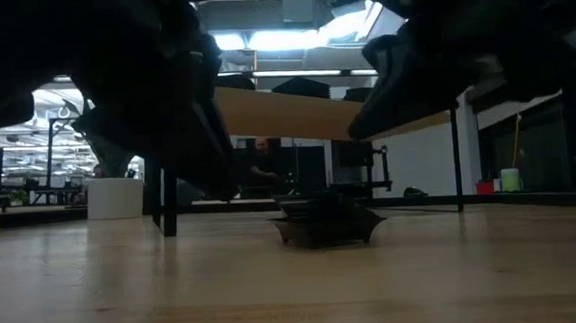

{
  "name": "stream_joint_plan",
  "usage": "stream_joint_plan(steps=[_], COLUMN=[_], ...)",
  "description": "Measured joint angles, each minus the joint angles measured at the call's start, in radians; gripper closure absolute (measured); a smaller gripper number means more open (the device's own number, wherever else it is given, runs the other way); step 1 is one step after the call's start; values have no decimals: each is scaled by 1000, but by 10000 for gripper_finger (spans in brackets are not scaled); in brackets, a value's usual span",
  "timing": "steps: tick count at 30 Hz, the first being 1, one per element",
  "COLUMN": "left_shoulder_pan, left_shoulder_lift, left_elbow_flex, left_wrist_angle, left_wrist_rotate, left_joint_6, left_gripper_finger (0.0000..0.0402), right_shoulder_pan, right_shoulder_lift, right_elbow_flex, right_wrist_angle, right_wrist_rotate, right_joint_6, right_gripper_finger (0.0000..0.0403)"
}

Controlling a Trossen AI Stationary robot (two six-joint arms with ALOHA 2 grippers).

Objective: Pick & Place Mini shaped plates
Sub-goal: Stack the black square plate on top of the black square plate on the shelf

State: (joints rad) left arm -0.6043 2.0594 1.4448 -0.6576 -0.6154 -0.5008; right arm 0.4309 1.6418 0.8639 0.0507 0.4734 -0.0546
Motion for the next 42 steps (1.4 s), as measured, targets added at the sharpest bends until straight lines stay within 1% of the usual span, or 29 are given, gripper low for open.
stream_joint_plan(steps=[4, 9, 12, 16, 19, 22, 24, 27, 32, 36, 42], left_shoulder_pan=[9, 16, 18, 25, 34, 46, 54, 67, 87, 93, 92], left_shoulder_lift=[0, 0, 0, 0, 0, 0, 0, 0, 0, 0, 0], left_elbow_flex=[0, 0, 0, 0, 0, 0, 0, 0, 0, 0, 0], left_wrist_angle=[-1, 3, 9, 13, 27, 34, 34, 45, 74, 79, 79], left_wrist_rotate=[35, 51, 51, 50, 49, 49, 48, 49, 64, 81, 85], left_joint_6=[-32, -37, -37, -37, -37, -37, -37, -37, -37, -37, -36], left_gripper_finger=[298, 298, 298, 298, 298, 298, 298, 298, 298, 298, 298], right_shoulder_pan=[-12, -58, -90, -123, -139, -156, -163, -169, -169, -169, -165], right_shoulder_lift=[-29, -34, -34, -34, -34, -34, -31, -11, 37, 41, 46], right_elbow_flex=[-40, -92, -116, -135, -149, -153, -153, -153, -153, -153, -153], right_wrist_angle=[10, 26, 35, 89, 141, 149, 150, 151, 162, 198, 247], right_wrist_rotate=[2, -1, -66, -161, -162, -156, -162, -206, -276, -359, -371], right_joint_6=[84, 186, 220, 233, 239, 272, 303, 342, 402, 436, 497], right_gripper_finger=[391, 391, 380, 338, 295, 254, 232, 211, 201, 201, 201])
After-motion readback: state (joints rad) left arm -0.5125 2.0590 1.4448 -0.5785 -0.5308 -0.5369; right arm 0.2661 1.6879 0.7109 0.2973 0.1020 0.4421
